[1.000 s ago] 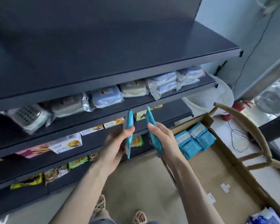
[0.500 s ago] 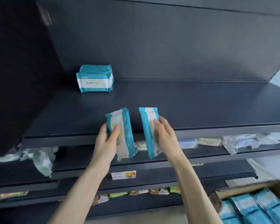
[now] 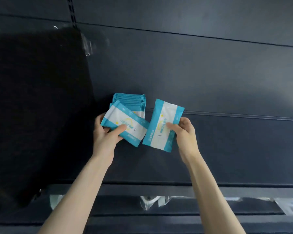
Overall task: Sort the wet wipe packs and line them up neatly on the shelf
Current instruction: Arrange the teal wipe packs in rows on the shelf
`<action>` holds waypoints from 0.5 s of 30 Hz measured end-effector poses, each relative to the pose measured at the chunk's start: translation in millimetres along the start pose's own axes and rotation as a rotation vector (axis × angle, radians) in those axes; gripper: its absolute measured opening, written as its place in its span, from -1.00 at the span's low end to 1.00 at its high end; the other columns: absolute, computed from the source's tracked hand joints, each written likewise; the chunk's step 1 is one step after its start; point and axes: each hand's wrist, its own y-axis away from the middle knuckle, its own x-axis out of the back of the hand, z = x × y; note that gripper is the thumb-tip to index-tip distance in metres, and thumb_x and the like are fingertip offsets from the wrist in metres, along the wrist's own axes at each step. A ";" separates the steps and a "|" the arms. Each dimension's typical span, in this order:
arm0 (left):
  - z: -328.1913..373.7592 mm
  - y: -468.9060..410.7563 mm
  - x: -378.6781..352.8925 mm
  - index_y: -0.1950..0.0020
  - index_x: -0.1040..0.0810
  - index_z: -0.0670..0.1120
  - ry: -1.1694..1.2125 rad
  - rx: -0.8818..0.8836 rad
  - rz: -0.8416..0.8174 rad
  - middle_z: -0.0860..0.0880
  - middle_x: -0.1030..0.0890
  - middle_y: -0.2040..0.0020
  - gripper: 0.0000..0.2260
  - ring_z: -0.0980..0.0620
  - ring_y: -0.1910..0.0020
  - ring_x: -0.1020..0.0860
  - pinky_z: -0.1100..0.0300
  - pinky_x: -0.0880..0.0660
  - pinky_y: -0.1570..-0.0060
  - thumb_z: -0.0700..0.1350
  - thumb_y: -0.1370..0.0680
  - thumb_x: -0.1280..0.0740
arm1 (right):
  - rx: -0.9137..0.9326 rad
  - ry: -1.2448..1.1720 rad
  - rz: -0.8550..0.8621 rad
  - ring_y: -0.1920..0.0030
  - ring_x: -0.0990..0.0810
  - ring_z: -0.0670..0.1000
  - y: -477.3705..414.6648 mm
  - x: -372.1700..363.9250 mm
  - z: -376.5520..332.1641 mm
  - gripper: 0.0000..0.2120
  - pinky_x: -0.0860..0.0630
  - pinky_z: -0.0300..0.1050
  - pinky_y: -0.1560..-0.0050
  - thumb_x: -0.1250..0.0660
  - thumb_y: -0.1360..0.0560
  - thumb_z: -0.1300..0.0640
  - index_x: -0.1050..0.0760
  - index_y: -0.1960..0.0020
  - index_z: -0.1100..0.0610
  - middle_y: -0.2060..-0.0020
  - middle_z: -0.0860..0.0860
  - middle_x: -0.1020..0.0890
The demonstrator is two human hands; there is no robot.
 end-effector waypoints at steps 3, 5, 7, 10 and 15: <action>-3.4 -29.4 -0.1 -0.12 -0.46 -0.09 0.007 0.015 0.025 -0.10 -0.61 -0.08 -0.81 -0.03 -0.06 -0.62 0.10 -0.60 0.06 -0.25 -0.54 -0.33 | 0.005 -0.006 0.011 0.26 -0.60 -0.17 -29.3 -13.4 2.0 -0.91 -0.47 -0.36 0.29 -0.27 -0.52 0.30 -0.43 0.08 0.14 0.16 -0.04 -0.62; -6.1 -45.7 1.7 0.00 -0.50 -0.01 -0.076 0.009 0.054 -0.04 -0.62 -0.03 -0.92 0.00 -0.04 -0.59 0.16 -0.53 0.08 -0.18 -0.55 -0.32 | -0.003 0.014 0.011 0.21 -0.60 -0.12 -45.2 -21.6 4.6 -0.93 -0.47 -0.32 0.25 -0.28 -0.53 0.26 -0.42 0.08 0.12 0.12 0.01 -0.62; -7.9 -58.8 5.2 0.05 -0.50 0.00 -0.132 0.003 0.086 0.00 -0.61 0.04 -0.92 0.02 0.03 -0.56 0.22 -0.48 0.19 -0.18 -0.54 -0.34 | -0.003 0.016 0.020 0.22 -0.62 -0.11 -57.8 -28.0 7.9 -0.91 -0.49 -0.30 0.25 -0.30 -0.53 0.26 -0.40 0.07 0.12 0.13 0.04 -0.63; -7.6 -67.5 10.2 -0.01 -0.47 -0.10 -0.078 0.044 0.111 -0.07 -0.62 0.01 -0.84 0.01 0.07 -0.60 0.22 -0.55 0.26 -0.30 -0.50 -0.36 | -0.003 -0.022 0.022 0.27 -0.63 -0.18 -68.1 -33.8 12.7 -0.85 -0.48 -0.36 0.30 -0.31 -0.51 0.31 -0.38 0.02 0.13 0.19 -0.02 -0.63; -7.7 -71.4 15.6 -0.18 -0.45 -0.01 -0.028 0.103 0.005 -0.04 -0.62 -0.02 -0.56 -0.07 0.07 -0.64 -0.09 -0.61 0.12 -0.45 -0.44 -0.34 | -0.037 -0.129 0.023 0.08 -0.64 0.00 -72.7 -36.6 27.3 -0.66 -0.56 -0.22 0.30 -0.31 -0.48 0.40 -0.35 -0.14 0.10 0.04 0.05 -0.60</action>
